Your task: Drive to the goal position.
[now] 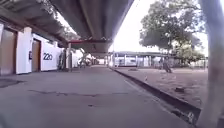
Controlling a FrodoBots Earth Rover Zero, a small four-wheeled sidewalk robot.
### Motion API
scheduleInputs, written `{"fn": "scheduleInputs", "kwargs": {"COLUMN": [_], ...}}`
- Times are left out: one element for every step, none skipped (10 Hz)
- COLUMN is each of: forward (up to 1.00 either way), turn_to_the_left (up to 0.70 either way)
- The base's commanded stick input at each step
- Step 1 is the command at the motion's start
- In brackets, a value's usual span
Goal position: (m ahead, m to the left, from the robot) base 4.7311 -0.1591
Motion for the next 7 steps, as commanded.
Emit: {"fn": "scheduleInputs", "kwargs": {"forward": [0.85, 0.85, 0.85, 0.85, 0.85, 0.85, 0.85], "turn_to_the_left": [0.00, 0.00, 0.00, 0.00, 0.00, 0.00, 0.00]}}
